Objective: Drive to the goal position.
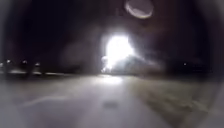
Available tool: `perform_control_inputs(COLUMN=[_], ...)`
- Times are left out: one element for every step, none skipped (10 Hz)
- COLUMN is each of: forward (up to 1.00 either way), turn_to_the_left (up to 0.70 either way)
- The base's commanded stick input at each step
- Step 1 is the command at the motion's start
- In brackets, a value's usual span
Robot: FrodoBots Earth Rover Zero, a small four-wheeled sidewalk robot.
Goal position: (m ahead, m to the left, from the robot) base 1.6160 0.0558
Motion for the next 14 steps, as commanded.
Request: perform_control_inputs(forward=[1.00, 1.00, 1.00, 1.00, 1.00, 1.00, 1.00, 1.00, 1.00, 1.00, 1.00, 1.00, 1.00, 1.00], turn_to_the_left=[0.00, 0.00, 0.00, 0.00, 0.00, 0.00, 0.00, 0.00, 0.00, 0.00, 0.00, 0.00, 0.00, 0.00])
